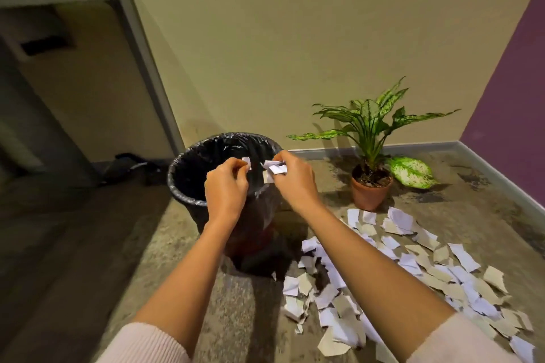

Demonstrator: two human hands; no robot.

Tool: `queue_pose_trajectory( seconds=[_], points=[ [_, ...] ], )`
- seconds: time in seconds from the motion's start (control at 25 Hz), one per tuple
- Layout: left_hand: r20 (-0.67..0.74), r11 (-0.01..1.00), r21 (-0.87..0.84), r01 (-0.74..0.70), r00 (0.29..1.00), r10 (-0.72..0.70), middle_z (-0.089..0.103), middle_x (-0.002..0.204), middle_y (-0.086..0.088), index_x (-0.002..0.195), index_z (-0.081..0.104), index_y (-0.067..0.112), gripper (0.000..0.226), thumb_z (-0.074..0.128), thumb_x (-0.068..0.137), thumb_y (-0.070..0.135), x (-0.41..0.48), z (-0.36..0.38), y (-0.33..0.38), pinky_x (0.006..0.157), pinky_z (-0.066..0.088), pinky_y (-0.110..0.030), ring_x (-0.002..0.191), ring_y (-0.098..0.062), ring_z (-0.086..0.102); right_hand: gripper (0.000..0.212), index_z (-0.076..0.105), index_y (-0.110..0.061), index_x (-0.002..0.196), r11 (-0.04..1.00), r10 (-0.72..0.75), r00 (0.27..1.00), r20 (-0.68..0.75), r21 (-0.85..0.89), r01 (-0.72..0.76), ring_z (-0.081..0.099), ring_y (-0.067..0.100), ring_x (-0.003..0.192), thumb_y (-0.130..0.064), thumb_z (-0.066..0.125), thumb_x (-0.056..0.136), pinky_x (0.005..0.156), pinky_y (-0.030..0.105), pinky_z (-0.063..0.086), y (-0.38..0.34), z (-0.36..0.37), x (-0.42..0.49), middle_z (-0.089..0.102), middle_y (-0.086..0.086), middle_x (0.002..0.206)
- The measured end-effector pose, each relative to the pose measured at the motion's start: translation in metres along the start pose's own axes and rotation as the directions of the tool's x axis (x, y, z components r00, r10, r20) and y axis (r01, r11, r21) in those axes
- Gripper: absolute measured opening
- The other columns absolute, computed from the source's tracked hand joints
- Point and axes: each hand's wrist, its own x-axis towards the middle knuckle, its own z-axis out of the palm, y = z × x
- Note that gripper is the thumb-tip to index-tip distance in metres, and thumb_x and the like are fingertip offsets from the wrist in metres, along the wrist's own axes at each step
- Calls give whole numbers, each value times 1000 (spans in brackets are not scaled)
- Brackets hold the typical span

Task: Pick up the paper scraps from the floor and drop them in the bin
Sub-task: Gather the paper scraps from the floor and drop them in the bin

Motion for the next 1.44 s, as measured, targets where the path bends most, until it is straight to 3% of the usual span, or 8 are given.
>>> queue_pose_trajectory(
  seconds=[0.24, 0.36, 0.56, 0.76, 0.88, 1.16, 1.44],
  points=[
    [43, 982, 175, 68, 996, -76, 76, 92, -6, 103, 75, 22, 19, 60, 93, 28, 32, -5, -30, 66, 52, -37, 86, -31, 69, 16, 64, -21, 100, 996, -8, 994, 112, -86, 18, 61, 27, 94, -23, 68, 85, 72, 35, 50, -27, 36, 47, 68, 3, 103],
    [70, 969, 228, 93, 991, -112, 76, 94, -7, 104, 75, 27, 20, 60, 93, 33, 36, -3, -37, 67, 53, -38, 88, -33, 68, 37, 64, -24, 116, 994, 2, 980, 199, -105, 19, 62, 24, 103, -25, 74, 81, 84, 35, 52, -24, 44, 53, 69, -1, 108],
    [81, 956, 264, 130, 984, -156, 72, 89, 6, 87, 70, 30, 10, 72, 82, 38, 37, -1, -40, 68, 54, -37, 82, -24, 68, 59, 56, -32, 132, 984, 35, 965, 258, -177, 12, 61, 29, 109, -31, 78, 77, 88, 41, 52, -15, 50, 57, 64, 7, 119],
    [86, 948, 312, 63, 992, -94, 70, 105, 7, 90, 74, 26, 9, 69, 87, 32, 34, 2, -40, 79, 53, -43, 88, -23, 67, 33, 62, -26, 116, 984, 3, 979, 203, -173, 33, 64, 25, 94, -25, 71, 85, 78, 37, 54, -12, 45, 53, 68, 2, 98],
    [99, 950, 311, 29, 993, -62, 70, 110, 5, 99, 75, 25, 16, 60, 92, 21, 29, 5, -34, 85, 51, -46, 95, -23, 66, 14, 67, -21, 102, 988, -22, 989, 144, -147, 43, 64, 26, 91, -19, 64, 89, 76, 36, 54, -6, 35, 48, 68, 4, 96],
    [97, 951, 280, -131, 989, 108, 69, 107, 6, 100, 72, 25, 16, 59, 91, 24, 4, 19, 7, 83, 48, -42, 97, -18, 64, 10, 67, -20, 99, 987, -11, 999, 45, -161, 18, 63, 24, 91, -20, 61, 91, 76, 37, 54, 27, -10, 20, 64, 5, 103],
    [227, 922, 251, -294, 944, 239, 67, 94, 7, 91, 67, 27, 7, 63, 86, 29, -77, 56, 51, 81, 38, -36, 91, -17, 60, 8, 69, -23, 92, 967, 143, 990, 0, -215, -139, 64, 27, 88, -21, 62, 88, 73, 38, 54, 96, -71, -47, 68, 5, 98]
  ],
)
